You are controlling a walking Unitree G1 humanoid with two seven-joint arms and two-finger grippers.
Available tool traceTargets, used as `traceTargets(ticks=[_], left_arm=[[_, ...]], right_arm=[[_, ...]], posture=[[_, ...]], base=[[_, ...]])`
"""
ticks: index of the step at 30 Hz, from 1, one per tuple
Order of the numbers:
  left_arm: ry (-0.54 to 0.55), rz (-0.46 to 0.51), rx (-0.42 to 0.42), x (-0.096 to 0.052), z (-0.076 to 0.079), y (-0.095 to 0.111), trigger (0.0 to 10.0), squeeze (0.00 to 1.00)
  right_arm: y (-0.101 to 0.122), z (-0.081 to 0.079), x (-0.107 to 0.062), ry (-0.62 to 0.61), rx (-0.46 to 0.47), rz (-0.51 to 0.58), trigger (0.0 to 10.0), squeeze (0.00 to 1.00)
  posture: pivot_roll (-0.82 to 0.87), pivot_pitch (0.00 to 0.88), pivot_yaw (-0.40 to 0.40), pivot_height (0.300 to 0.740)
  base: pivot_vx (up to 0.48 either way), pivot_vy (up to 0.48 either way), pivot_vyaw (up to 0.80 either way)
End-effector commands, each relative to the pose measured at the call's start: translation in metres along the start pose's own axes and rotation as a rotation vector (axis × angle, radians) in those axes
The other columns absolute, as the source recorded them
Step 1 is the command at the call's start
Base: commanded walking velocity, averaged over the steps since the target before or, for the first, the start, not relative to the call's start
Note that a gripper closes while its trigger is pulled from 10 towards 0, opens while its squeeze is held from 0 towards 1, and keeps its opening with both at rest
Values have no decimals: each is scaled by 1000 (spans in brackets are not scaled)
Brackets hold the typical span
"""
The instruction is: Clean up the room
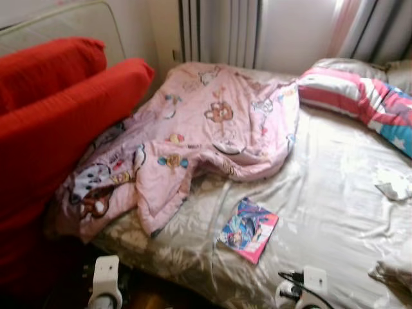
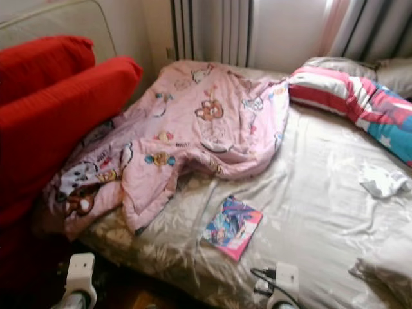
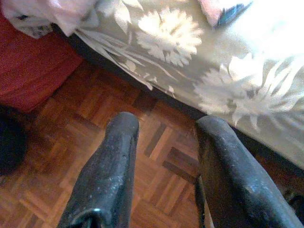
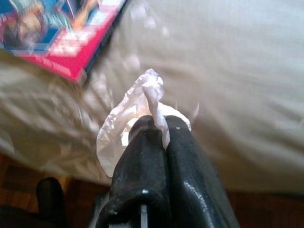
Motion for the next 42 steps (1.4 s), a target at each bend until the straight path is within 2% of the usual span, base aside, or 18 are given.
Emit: traceTargets(ticks=[1, 8, 13, 17, 23, 27, 35, 42], left_arm=[[12, -62, -18, -3, 2, -15, 10000, 0], [11, -81, -35, -2, 3, -16, 10000, 0], [15, -63, -58, 0, 7, -8, 10000, 0], [2, -66, -39, 0, 10, -8, 10000, 0], [8, -105, -44, -4, 10, -22, 10000, 0], [-3, -112, -31, -5, 12, -24, 10000, 0], [-8, -116, -22, -5, 9, -25, 10000, 0], [-13, -124, -18, -6, 9, -27, 10000, 0]], right_arm=[[-6, 4, -1, -10, -8, -29, 10000, 0], [-17, 18, -5, -40, 30, -72, 10000, 0], [-11, 30, -5, -71, 35, -69, 10000, 0], [-3, 34, -3, -83, 41, -52, 10000, 0], [-10, 29, -4, -63, 0, -82, 10000, 0], [-14, 28, -5, -65, -12, -96, 10000, 0], [-13, 16, -2, -63, -7, -94, 10000, 0], [-15, 19, -3, -70, -20, -98, 10000, 0]], posture=[[9, 0, 4, 740], [13, 0, -4, 740], [26, 0, -22, 740], [20, 0, -27, 740], [17, 0, -27, 740], [15, 0, -21, 740], [7, 0, -9, 740], [7, 0, -7, 740]], base=[[0, 0, 0], [0, 0, 0], [0, 0, 0], [0, 0, 0], [0, 0, 0], [0, 0, 0], [-242, 0, 0], [-246, 0, 0]])
Point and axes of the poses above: a point about 5 cm out from each wrist's last joint towards the gripper, its own x axis pointing out of the wrist towards the gripper, its own y axis along the axis of the wrist's last joint, z = x × y, the point moved 4 cm from there along x, pointing out of the wrist towards the gripper, and after that the axes turned 8 degrees about x, right-handed, at the moved point
